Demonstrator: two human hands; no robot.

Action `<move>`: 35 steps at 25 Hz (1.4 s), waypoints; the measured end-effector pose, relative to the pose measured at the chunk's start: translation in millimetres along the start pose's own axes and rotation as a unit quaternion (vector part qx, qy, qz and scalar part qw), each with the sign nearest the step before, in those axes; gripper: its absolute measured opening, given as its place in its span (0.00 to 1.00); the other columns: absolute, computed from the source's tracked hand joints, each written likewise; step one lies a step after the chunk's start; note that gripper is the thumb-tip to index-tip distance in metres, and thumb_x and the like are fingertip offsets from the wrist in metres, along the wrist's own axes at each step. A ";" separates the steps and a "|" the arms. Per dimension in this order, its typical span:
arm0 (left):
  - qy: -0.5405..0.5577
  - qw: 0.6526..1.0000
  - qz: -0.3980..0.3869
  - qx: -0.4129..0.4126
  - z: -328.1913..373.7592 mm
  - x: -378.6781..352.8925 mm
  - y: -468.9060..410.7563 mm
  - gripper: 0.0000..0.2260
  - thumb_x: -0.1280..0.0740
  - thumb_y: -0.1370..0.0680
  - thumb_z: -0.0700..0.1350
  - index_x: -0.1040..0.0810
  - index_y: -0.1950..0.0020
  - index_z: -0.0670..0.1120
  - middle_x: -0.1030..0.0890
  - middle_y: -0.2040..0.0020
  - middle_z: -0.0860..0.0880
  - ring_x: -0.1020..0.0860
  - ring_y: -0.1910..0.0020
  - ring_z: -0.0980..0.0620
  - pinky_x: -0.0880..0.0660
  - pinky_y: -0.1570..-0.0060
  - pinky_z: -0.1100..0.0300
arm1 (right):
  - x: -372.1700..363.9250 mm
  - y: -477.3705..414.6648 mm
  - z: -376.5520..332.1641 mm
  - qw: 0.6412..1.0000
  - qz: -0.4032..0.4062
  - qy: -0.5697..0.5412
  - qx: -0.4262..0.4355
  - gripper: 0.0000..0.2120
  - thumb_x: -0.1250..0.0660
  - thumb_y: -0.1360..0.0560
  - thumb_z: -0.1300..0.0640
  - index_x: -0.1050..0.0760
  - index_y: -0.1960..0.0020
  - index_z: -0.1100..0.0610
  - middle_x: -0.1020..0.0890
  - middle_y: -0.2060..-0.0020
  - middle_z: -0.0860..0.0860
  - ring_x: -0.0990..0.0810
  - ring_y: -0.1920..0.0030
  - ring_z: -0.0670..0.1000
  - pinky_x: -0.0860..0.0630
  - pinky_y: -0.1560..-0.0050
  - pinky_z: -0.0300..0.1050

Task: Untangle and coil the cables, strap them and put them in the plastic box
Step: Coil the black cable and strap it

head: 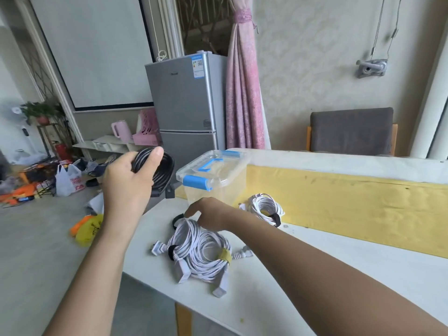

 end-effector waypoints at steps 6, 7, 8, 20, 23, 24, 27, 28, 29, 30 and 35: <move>0.013 0.998 -0.002 0.055 -25.1 2.0 5.1 0.21 0.35 0.23 0.55 0.22 0.60 0.36 0.24 0.70 0.42 0.28 0.68 0.49 0.31 0.65 0.56 | -10.0 -17.4 5.8 0.995 0.031 0.089 0.018 0.12 0.37 0.25 0.63 0.19 0.45 0.62 0.19 0.47 0.60 0.22 0.46 0.59 0.28 0.45 0.45; 0.019 0.998 -0.003 0.065 -26.7 1.0 5.8 0.19 0.35 0.22 0.55 0.21 0.60 0.39 0.24 0.71 0.46 0.28 0.70 0.53 0.31 0.65 0.58 | -9.6 -17.5 5.7 0.995 0.045 0.084 0.014 0.11 0.37 0.25 0.62 0.18 0.47 0.63 0.18 0.48 0.60 0.22 0.47 0.60 0.27 0.46 0.45; 0.028 0.997 -0.006 0.073 -26.6 -0.8 6.8 0.18 0.35 0.22 0.55 0.21 0.62 0.42 0.25 0.72 0.50 0.28 0.72 0.58 0.31 0.67 0.61 | -7.9 -15.5 5.0 0.996 0.058 0.070 0.009 0.11 0.37 0.25 0.63 0.18 0.48 0.63 0.18 0.49 0.60 0.22 0.47 0.60 0.27 0.47 0.44; 0.132 0.977 -0.159 0.058 36.2 -57.2 40.5 0.21 0.35 0.25 0.61 0.28 0.75 0.53 0.33 0.79 0.54 0.30 0.75 0.58 0.26 0.59 0.53 | 130.1 151.0 0.7 0.990 0.085 -0.039 0.101 0.02 0.27 0.29 0.61 0.17 0.59 0.55 0.22 0.74 0.41 0.30 0.73 0.41 0.36 0.71 0.28; 0.135 0.965 -0.223 0.043 61.5 -82.7 58.9 0.21 0.36 0.29 0.64 0.25 0.69 0.47 0.33 0.77 0.53 0.30 0.74 0.56 0.29 0.61 0.56 | 150.0 186.7 8.2 0.991 0.050 -0.078 0.100 0.02 0.26 0.30 0.59 0.16 0.58 0.53 0.23 0.73 0.41 0.32 0.71 0.44 0.34 0.70 0.31; 0.135 0.959 -0.246 0.037 69.4 -90.7 65.3 0.22 0.37 0.30 0.64 0.23 0.66 0.45 0.33 0.77 0.53 0.30 0.74 0.56 0.30 0.62 0.57 | 154.7 195.6 11.6 0.989 0.043 -0.095 0.101 0.02 0.27 0.30 0.58 0.16 0.58 0.52 0.22 0.72 0.42 0.32 0.70 0.44 0.33 0.69 0.32; 0.129 0.944 -0.302 0.029 88.7 -111.5 84.2 0.20 0.37 0.32 0.65 0.23 0.66 0.48 0.33 0.78 0.54 0.31 0.75 0.56 0.32 0.66 0.60 | 165.4 217.4 25.1 0.987 0.043 -0.123 0.099 0.03 0.27 0.31 0.58 0.16 0.59 0.51 0.21 0.72 0.43 0.31 0.69 0.47 0.32 0.68 0.33; 0.129 0.939 -0.316 0.028 94.5 -116.8 89.5 0.19 0.37 0.32 0.65 0.24 0.66 0.49 0.32 0.78 0.54 0.30 0.74 0.55 0.32 0.66 0.60 | 167.9 223.2 31.0 0.987 0.048 -0.120 0.095 0.03 0.27 0.31 0.58 0.16 0.59 0.51 0.21 0.72 0.43 0.31 0.69 0.47 0.32 0.68 0.33; 0.130 0.935 -0.328 0.027 98.8 -121.2 93.7 0.19 0.37 0.32 0.65 0.24 0.67 0.49 0.32 0.78 0.54 0.30 0.73 0.55 0.33 0.65 0.60 | 169.3 227.3 36.3 0.988 0.052 -0.116 0.089 0.03 0.26 0.31 0.58 0.16 0.59 0.51 0.21 0.72 0.43 0.31 0.69 0.46 0.33 0.68 0.33; 0.130 0.932 -0.338 0.022 103.4 -125.0 97.1 0.18 0.37 0.31 0.65 0.24 0.67 0.50 0.32 0.78 0.54 0.30 0.73 0.55 0.33 0.66 0.60 | 170.4 230.9 41.6 0.989 0.054 -0.113 0.081 0.03 0.26 0.31 0.58 0.16 0.59 0.51 0.22 0.72 0.43 0.31 0.69 0.46 0.33 0.69 0.33; 0.140 0.927 -0.347 -0.012 130.2 -134.8 109.1 0.21 0.37 0.33 0.64 0.24 0.62 0.46 0.31 0.78 0.55 0.33 0.76 0.59 0.36 0.72 0.69 | 169.8 242.5 57.5 0.992 0.067 -0.097 0.049 0.03 0.26 0.30 0.57 0.16 0.59 0.49 0.22 0.71 0.44 0.31 0.70 0.45 0.33 0.68 0.35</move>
Point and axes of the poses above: each hand's wrist, its own y-axis away from the middle knuckle, its own x-axis out of the back of the hand, z = x × y, the point moved 6 cm from there along -y, towards the middle knuckle
